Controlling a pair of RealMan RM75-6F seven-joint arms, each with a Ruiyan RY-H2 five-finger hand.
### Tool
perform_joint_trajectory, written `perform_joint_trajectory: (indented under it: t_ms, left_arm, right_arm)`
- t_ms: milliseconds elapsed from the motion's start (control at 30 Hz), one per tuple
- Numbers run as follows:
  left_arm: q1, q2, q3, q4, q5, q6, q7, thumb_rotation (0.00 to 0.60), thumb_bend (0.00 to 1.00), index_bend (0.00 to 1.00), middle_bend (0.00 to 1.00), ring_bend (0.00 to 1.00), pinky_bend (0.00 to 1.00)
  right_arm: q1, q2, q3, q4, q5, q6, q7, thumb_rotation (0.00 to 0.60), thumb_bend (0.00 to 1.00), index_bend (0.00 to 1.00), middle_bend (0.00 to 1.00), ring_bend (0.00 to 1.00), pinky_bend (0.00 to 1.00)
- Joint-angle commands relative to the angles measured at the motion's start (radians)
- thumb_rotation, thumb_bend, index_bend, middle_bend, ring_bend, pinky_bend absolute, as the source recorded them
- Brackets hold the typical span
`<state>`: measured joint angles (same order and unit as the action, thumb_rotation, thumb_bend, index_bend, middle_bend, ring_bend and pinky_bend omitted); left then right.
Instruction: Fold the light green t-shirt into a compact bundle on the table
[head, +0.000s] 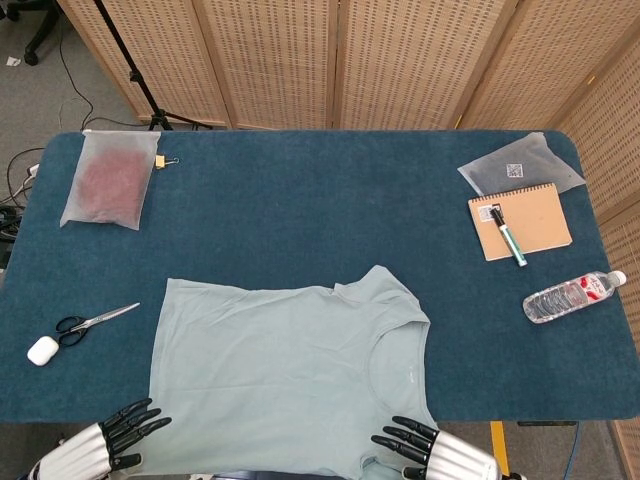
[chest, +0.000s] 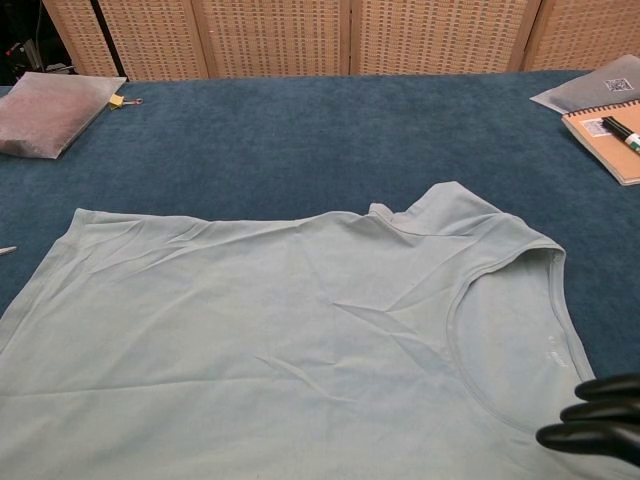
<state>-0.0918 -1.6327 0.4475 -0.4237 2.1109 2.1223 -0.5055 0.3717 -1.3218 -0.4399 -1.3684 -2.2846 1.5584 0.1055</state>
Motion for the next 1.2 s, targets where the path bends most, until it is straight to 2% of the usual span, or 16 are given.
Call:
perform_joint_trajectory:
  t_ms: [33,300,367,500,700,867,1033,1200]
  left_arm:
    - [-0.006,0.000,-0.009,-0.011,-0.008,0.002,-0.007,0.600,0.52,0.78,0.00,0.00,0.00]
    - [-0.024,0.019,-0.069,-0.091,-0.070,0.004,-0.026,0.600,0.52,0.78,0.00,0.00,0.00]
    - [-0.027,0.034,-0.110,-0.145,-0.118,-0.031,0.021,0.600,0.52,0.78,0.00,0.00,0.00]
    - [-0.050,0.075,-0.153,-0.292,-0.158,-0.081,0.094,0.600,0.52,0.79,0.00,0.00,0.00]
    - [-0.111,0.195,-0.214,-0.611,-0.228,-0.247,0.268,0.600,0.52,0.79,0.00,0.00,0.00]
    - [-0.178,0.287,-0.270,-0.818,-0.310,-0.418,0.379,0.600,0.52,0.79,0.00,0.00,0.00]
    - [-0.241,0.329,-0.321,-0.932,-0.389,-0.578,0.447,0.600,0.52,0.79,0.00,0.00,0.00]
    - [-0.284,0.330,-0.374,-0.974,-0.467,-0.690,0.489,0.600,0.52,0.79,0.00,0.00,0.00]
  right_arm:
    - [0.002,0.001,0.009,-0.004,0.008,-0.002,0.002,0.600,0.72,0.65,0.00,0.00,0.05]
    - [0.025,0.018,0.068,-0.054,0.063,0.002,0.037,0.600,0.72,0.65,0.00,0.00,0.05]
    - [0.042,0.031,0.097,-0.085,0.093,-0.003,0.054,0.600,0.72,0.65,0.00,0.00,0.05]
    - [0.072,0.059,0.149,-0.137,0.155,-0.029,0.075,0.600,0.72,0.65,0.00,0.00,0.05]
    - [0.117,0.094,0.236,-0.193,0.286,-0.104,0.112,0.600,0.72,0.65,0.00,0.00,0.05]
    - [0.147,0.093,0.298,-0.191,0.397,-0.176,0.148,0.600,0.72,0.65,0.00,0.00,0.05]
    - [0.182,0.072,0.353,-0.160,0.503,-0.274,0.175,0.600,0.72,0.65,0.00,0.00,0.05]
    - [0.219,0.043,0.404,-0.121,0.593,-0.364,0.188,0.600,0.72,0.65,0.00,0.00,0.05]
